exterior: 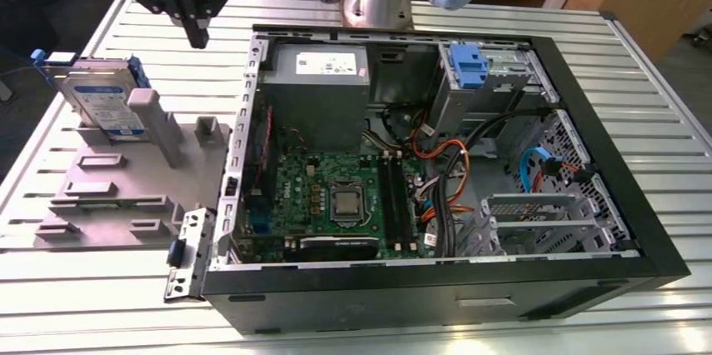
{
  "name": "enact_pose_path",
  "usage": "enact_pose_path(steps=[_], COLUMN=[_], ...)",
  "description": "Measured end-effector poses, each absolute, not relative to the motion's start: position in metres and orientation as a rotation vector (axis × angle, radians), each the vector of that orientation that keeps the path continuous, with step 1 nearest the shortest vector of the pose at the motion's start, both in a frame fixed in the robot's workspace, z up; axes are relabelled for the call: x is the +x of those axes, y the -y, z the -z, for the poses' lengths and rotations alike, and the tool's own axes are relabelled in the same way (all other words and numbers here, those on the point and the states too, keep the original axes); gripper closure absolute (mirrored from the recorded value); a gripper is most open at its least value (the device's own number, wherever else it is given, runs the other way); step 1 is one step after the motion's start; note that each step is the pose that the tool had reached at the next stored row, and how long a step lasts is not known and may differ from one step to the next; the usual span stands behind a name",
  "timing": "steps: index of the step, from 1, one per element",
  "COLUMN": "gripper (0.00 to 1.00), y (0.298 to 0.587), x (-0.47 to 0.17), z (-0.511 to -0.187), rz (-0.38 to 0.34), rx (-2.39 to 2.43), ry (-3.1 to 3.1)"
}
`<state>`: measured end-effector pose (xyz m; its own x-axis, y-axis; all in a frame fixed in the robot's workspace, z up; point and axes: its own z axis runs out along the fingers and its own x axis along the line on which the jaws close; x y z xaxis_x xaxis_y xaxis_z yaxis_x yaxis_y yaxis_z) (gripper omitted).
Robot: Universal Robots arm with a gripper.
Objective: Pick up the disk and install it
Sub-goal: 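Reach for the disk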
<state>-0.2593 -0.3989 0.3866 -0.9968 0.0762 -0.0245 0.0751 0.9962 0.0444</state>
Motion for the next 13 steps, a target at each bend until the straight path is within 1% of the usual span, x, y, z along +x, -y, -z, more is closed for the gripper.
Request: enact_pose_path(steps=[13], gripper=[0.89], y=[0.3989], x=[-0.2619], z=[-0.3866], rz=[-0.068], rx=[0.118], ry=[-3.112])
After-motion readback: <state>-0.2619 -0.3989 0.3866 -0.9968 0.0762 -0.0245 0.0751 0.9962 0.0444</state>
